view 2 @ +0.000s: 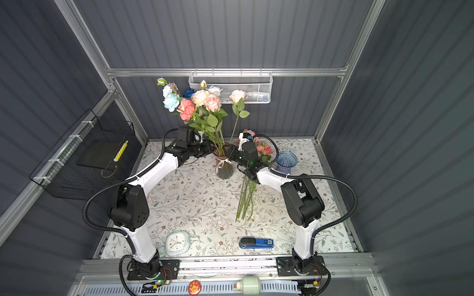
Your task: Arrange the flowers into the vase
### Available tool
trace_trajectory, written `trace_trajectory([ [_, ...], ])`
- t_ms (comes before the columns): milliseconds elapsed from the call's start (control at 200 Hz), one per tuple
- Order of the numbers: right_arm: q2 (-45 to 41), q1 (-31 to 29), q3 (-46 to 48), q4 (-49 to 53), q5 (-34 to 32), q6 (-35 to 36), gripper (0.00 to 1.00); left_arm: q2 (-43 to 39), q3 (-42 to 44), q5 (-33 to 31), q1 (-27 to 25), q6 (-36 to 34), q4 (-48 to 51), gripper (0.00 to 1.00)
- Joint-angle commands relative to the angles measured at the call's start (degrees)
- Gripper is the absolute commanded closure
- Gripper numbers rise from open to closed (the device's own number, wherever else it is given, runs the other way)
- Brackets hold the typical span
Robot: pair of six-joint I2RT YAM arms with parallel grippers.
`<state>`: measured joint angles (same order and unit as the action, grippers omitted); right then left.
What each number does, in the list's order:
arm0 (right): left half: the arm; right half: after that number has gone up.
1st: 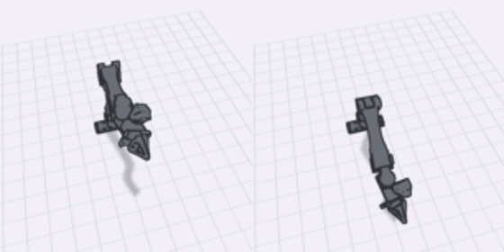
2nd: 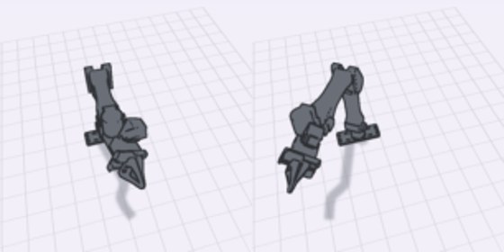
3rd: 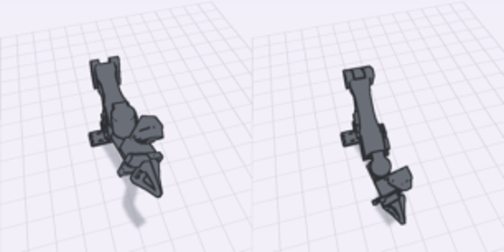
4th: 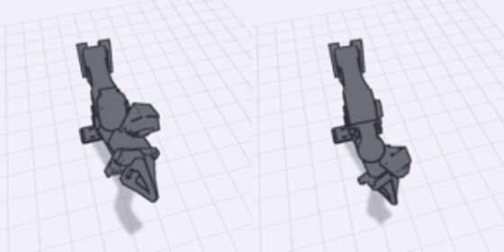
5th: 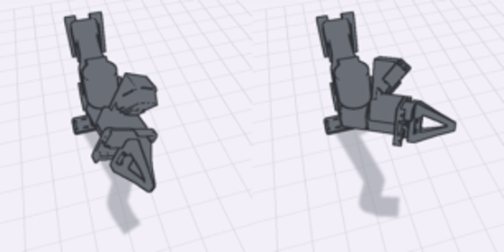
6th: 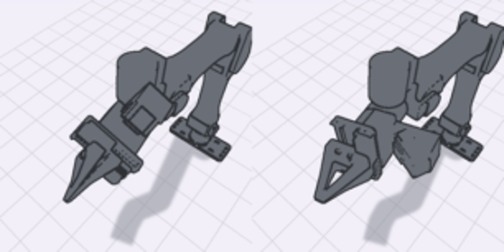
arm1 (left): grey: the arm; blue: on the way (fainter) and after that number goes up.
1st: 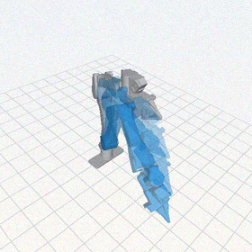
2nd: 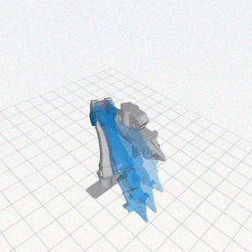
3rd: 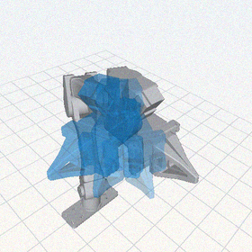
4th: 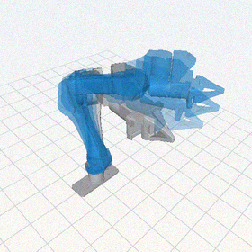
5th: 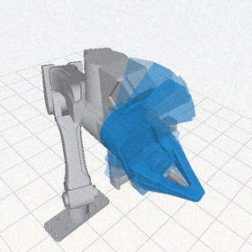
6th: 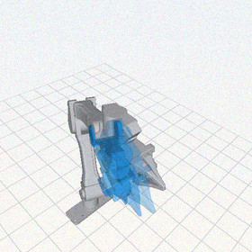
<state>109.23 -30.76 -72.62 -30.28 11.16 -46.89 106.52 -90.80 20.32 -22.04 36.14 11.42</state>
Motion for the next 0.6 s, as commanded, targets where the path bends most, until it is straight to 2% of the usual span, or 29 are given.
trace_trajectory([
  [0,0.1,-1.8,1.4,3.5,2.1,1.1,0.46,-3.4,-0.9,0.8,-0.3,0.3,-4.8,0.68],
  [245,-3.7,-1.0,4.3,3.9,1.1,2.0,0.34,-5.0,0.2,-0.8,0.0,0.4,-4.6,0.64],
  [410,-6.2,-0.1,6.6,3.8,0.7,1.5,0.31,-5.3,0.3,-1.0,0.2,0.3,-3.6,0.63],
  [435,-6.6,0.1,6.9,3.8,0.7,1.6,0.31,-5.5,0.6,-2.9,0.2,0.3,-3.6,0.63],
  [595,-9.6,0.9,9.5,4.1,0.2,1.7,0.28,-6.8,2.3,-4.4,0.4,0.5,-3.5,0.62],
])
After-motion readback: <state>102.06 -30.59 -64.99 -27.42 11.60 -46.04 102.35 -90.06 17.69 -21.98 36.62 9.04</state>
